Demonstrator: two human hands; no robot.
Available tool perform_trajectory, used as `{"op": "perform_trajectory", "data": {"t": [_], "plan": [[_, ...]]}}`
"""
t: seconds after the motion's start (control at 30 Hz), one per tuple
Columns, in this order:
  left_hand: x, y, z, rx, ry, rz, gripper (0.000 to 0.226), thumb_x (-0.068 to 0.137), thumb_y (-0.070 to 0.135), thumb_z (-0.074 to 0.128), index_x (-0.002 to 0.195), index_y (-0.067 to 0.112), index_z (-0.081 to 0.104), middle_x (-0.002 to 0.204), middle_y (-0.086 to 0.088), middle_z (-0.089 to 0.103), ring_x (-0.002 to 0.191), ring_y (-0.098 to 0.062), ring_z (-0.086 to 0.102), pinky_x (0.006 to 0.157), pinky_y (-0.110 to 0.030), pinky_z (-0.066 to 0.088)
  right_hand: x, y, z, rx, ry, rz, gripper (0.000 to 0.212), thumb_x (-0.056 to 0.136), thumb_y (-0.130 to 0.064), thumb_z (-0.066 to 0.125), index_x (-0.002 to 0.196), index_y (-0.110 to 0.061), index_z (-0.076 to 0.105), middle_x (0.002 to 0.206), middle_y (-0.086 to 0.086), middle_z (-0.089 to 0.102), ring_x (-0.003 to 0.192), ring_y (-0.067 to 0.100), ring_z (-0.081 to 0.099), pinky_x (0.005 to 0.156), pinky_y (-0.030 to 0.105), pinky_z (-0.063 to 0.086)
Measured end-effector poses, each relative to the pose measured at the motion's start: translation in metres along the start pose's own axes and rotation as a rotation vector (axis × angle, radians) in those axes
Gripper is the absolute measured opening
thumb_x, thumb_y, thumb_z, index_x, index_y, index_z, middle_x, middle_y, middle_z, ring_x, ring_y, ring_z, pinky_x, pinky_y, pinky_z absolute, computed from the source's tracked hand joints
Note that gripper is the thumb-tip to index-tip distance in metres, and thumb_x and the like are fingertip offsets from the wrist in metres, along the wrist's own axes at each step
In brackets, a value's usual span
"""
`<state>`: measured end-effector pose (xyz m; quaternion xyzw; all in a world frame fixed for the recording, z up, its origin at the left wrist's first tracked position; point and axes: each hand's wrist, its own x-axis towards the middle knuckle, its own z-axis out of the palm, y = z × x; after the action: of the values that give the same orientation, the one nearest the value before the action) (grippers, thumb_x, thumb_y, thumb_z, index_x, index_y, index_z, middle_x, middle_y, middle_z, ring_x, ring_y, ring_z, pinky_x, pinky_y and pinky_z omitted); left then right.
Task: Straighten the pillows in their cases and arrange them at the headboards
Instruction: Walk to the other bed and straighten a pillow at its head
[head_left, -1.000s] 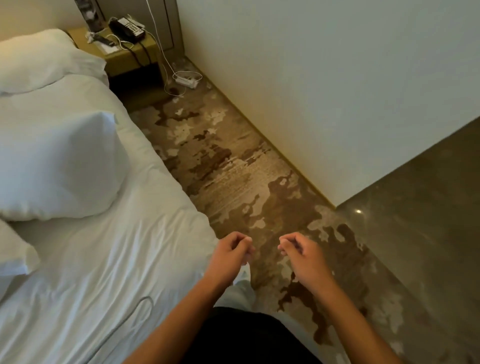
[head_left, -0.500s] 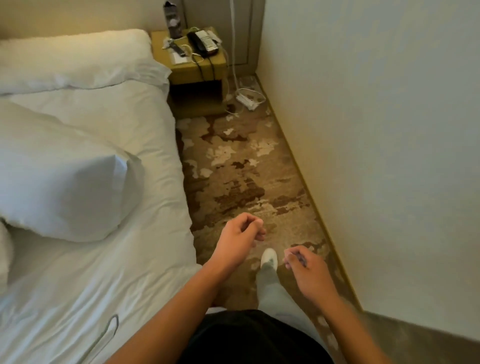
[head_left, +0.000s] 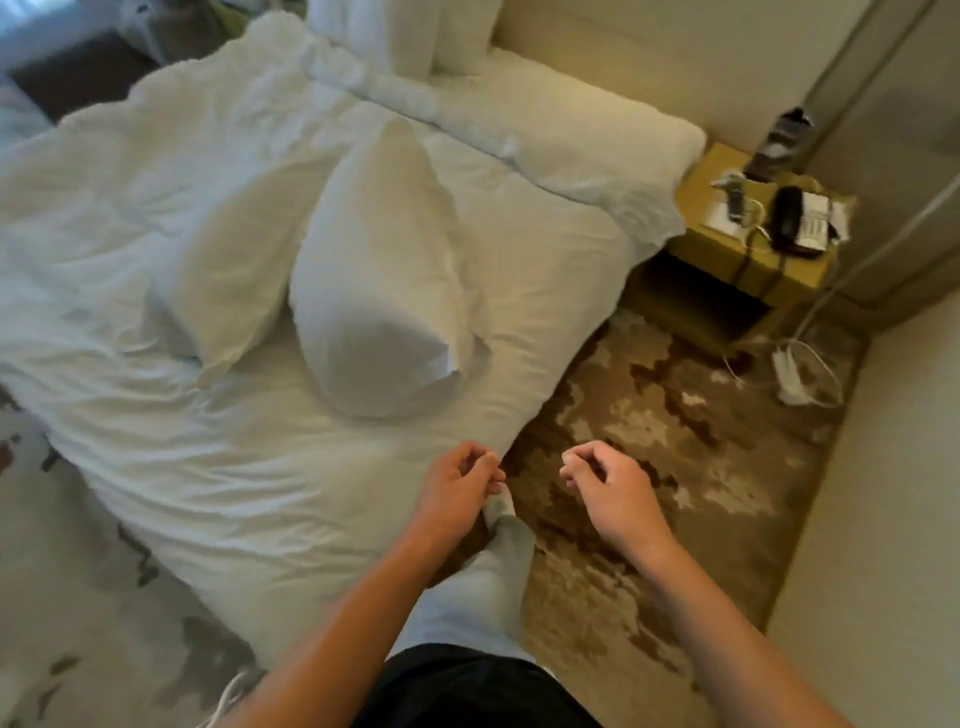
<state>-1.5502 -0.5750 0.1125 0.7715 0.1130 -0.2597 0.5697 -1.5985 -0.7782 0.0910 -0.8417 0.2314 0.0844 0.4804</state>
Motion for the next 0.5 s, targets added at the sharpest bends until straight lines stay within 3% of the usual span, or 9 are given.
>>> {"op": "perform_trajectory", "data": {"t": [0.17, 0.33, 0.5], "plan": [[0.095, 0.04, -0.021, -0.002, 0.245, 0.019, 0.017, 0.102, 0.036, 0.055, 0.1, 0.024, 0.068, 0.092, 0.004, 0.072, 0.087, -0.012, 0.07, 0.075, -0.028, 0.056, 0.114, -0.038, 0.005, -0.141, -0.121, -0.092, 0.012, 0.101, -0.045, 0.059, 0.096, -0.041, 0.07, 0.09, -0.024, 0.072, 0.088, -0.004, 0.067, 0.078, 0.023, 0.056], [0.197, 0.102, -0.047, 0.095, 0.443, 0.063, 0.023, 0.098, 0.043, 0.055, 0.105, 0.024, 0.064, 0.098, 0.008, 0.068, 0.087, -0.009, 0.064, 0.072, -0.029, 0.055, 0.211, -0.082, 0.004, -0.27, -0.2, -0.116, 0.016, 0.101, -0.046, 0.058, 0.097, -0.035, 0.07, 0.093, -0.015, 0.072, 0.087, 0.007, 0.068, 0.079, 0.031, 0.058], [0.28, 0.143, -0.061, 0.28, 0.545, 0.031, 0.039, 0.096, 0.046, 0.054, 0.125, 0.02, 0.055, 0.126, -0.002, 0.053, 0.113, -0.022, 0.055, 0.087, -0.039, 0.052, 0.295, -0.126, 0.005, -0.364, -0.278, -0.178, 0.018, 0.103, -0.042, 0.058, 0.103, -0.03, 0.071, 0.097, -0.014, 0.071, 0.09, 0.006, 0.067, 0.081, 0.03, 0.058]]}}
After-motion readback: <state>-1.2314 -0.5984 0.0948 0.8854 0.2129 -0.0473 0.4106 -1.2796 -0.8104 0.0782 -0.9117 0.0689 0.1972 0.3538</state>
